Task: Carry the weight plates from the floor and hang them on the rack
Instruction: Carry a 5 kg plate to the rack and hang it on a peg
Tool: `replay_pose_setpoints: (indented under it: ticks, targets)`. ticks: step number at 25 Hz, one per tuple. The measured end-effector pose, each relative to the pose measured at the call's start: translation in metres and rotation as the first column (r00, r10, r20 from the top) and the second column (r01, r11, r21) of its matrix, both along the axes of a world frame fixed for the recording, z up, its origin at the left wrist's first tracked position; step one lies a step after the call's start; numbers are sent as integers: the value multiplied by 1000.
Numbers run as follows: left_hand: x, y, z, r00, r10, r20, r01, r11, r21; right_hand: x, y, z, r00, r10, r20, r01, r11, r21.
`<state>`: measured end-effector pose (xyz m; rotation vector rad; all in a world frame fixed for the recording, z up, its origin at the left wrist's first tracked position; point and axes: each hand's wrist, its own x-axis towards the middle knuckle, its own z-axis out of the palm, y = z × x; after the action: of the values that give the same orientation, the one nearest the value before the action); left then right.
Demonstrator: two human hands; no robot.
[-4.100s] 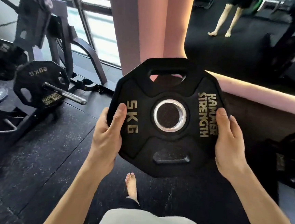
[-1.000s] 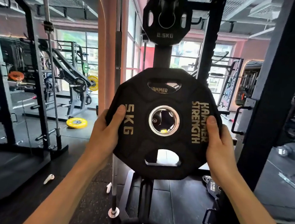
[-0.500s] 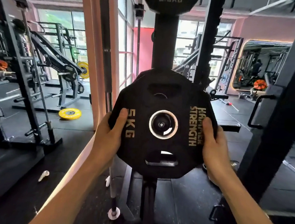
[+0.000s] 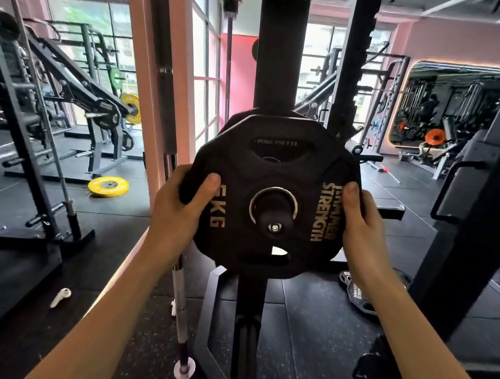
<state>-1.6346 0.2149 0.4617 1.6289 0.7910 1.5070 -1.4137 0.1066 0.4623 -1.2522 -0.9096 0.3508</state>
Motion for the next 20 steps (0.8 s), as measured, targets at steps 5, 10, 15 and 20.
replay_pose_setpoints:
  ticks: [5,10,15,20]
  targets:
    - [14,36,2,992,-125,-16,124,990,-68,19,36,2,1000,18,14,-18,1000,-12]
    - [23,62,8,987,-160,-5,159,983,-94,36,63,-3,999,15,38,-13,999,-36]
    - [30,76,12,989,-145,-39,141,985,-97,43,75,-3,999,43,12,-42,998,-48]
    - [34,78,13,990,-121,-75,114,989,-90,48,84,-4,998,67,3,-67,996,-57]
